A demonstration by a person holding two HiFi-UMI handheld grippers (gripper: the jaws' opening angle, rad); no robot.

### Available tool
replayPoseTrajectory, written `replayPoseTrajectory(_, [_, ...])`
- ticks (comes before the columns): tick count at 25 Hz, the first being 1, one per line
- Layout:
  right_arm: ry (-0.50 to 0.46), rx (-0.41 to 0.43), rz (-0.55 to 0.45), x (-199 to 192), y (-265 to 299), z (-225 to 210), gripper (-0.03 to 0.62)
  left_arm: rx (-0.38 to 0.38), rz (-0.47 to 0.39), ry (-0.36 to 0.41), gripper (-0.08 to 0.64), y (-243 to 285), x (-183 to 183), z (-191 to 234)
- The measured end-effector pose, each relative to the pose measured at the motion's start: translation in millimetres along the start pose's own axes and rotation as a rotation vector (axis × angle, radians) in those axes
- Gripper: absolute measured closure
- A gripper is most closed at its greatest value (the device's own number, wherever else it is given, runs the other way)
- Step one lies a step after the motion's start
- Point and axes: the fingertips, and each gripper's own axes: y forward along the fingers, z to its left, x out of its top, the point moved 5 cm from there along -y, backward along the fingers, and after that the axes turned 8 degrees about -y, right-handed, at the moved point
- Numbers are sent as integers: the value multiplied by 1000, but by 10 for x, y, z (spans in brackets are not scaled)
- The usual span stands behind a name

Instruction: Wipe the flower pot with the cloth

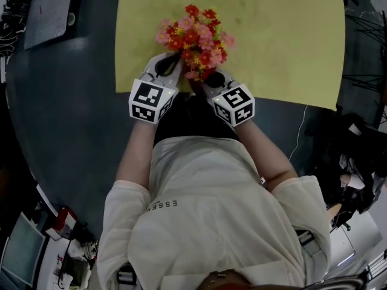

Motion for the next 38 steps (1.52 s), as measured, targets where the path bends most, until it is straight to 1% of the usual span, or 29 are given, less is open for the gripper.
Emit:
replayPoseTrajectory(5, [-7, -33, 3, -44, -176, -254, 531, -2, -24, -13, 545, 1, -10, 12])
replayPoseTrajectory(9, [-19, -77, 2, -46, -297, -491, 532, 7, -41, 20, 545, 11, -7, 13])
replayPoseTrajectory(12, [-31, -129, 5, 2, -402, -705, 532, 25, -73, 37, 545, 4, -22, 4])
replayPoseTrajectory(16, [-125, -192, 10, 252, -422, -1072, 532, 45, -108, 6, 545, -4, -36, 10])
replayPoseTrajectory(18, [-169, -197, 11, 412, -341, -1243, 532, 58, -103, 11, 545, 5, -34, 18])
replayPoseTrajectory(21, [-234, -166, 8, 638, -162, -1390, 532, 75, -97, 27, 545, 43, -3, 35])
replayPoseTrajectory(23, [-280, -118, 6, 738, -25, -1384, 532, 77, -96, 31, 545, 58, 18, 58])
replayPoseTrajectory(25, [-306, -53, 13, 752, 107, -1331, 532, 74, -98, 31, 545, 60, 25, 76])
replayPoseTrajectory(27, [-309, 1, 32, 685, 188, -1288, 532, 71, -102, 27, 545, 64, 20, 78])
replayPoseTrajectory(29, [-301, 26, 39, 614, 198, -1257, 532, 73, -111, 20, 545, 64, 17, 78])
replayPoseTrajectory(33, [-251, 47, 34, 552, 110, -1196, 535, 77, -129, 18, 546, 45, 25, 85])
replayPoseTrajectory(35, [-246, 49, 40, 514, 48, -1159, 534, 76, -137, 15, 548, 47, 25, 81])
replayPoseTrajectory(38, [-241, 50, 48, 442, -24, -1090, 535, 75, -149, -18, 548, 43, 29, 92])
